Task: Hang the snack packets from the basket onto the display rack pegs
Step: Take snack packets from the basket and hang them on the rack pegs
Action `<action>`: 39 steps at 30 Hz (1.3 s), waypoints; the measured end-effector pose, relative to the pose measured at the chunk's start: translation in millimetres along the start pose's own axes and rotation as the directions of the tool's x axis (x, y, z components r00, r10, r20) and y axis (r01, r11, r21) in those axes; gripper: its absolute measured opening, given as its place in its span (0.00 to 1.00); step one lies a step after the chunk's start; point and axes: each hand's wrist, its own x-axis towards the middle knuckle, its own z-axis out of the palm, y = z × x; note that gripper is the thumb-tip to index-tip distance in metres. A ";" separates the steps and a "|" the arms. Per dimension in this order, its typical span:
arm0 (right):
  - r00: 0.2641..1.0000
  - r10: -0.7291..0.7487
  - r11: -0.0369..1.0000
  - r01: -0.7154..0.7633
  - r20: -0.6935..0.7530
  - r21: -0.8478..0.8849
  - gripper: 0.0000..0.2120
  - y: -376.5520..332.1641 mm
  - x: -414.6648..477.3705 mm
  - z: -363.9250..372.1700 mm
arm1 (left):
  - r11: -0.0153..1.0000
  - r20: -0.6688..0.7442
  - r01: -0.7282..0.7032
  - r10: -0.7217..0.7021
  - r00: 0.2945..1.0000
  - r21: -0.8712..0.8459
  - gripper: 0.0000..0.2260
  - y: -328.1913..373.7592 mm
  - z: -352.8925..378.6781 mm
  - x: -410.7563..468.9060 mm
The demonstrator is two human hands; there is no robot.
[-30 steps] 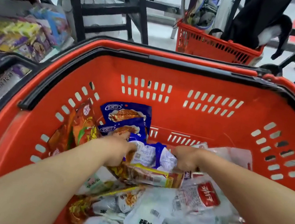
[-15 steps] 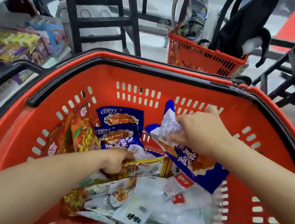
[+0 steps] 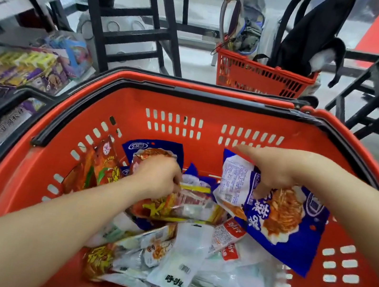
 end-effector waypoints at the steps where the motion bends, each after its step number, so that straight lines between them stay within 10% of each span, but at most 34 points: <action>1: 1.000 -0.012 1.000 0.011 -0.025 -0.028 0.56 -0.5 -0.9 -2.4 | 1.000 -0.058 -0.021 0.021 0.998 0.013 0.07 3.3 -15.4 0.8; 5: 0.998 -0.061 0.998 0.061 -0.013 -0.002 0.50 3.2 -9.8 -15.8 | 0.990 -0.151 -0.131 0.137 0.979 0.051 0.16 16.3 -76.3 -8.5; 9: 0.975 -0.218 0.888 0.214 -0.038 0.408 0.18 30.5 -16.5 -32.3 | 0.973 -0.187 -0.219 0.230 0.955 0.077 0.17 24.0 -122.1 -30.8; 15: 0.957 -0.221 0.137 0.220 -0.186 0.966 0.07 45.9 -10.6 -40.4 | 0.940 -0.403 -0.324 0.339 0.850 0.108 0.09 12.0 -153.1 -56.1; 18: 0.900 -0.406 -0.127 0.119 -0.161 0.985 0.27 40.5 -15.3 -42.0 | 0.923 -0.493 -0.361 0.378 0.784 0.133 0.05 4.5 -146.5 -66.0; 20: 0.871 -0.439 -0.117 0.185 -0.218 0.976 0.28 35.8 -14.8 -42.1 | 0.940 -0.557 -0.339 0.302 0.774 0.039 0.03 2.6 -140.3 -68.0; 24: 0.915 -0.196 0.327 0.399 -0.352 0.856 0.13 6.9 -14.2 -43.4 | 0.922 -0.562 -0.311 0.133 0.816 -0.232 0.11 11.2 -130.7 -67.0; 27: 0.909 -0.086 0.420 0.404 -0.407 0.813 0.14 -14.9 -12.4 -42.9 | 0.901 -0.530 -0.373 0.209 0.822 -0.222 0.15 24.4 -127.8 -71.6; 39: 0.850 0.317 0.167 0.388 -0.422 0.907 0.12 -26.7 -11.1 -35.6 | 0.934 -0.471 -0.193 0.030 0.882 -0.301 0.21 21.2 -127.3 -91.8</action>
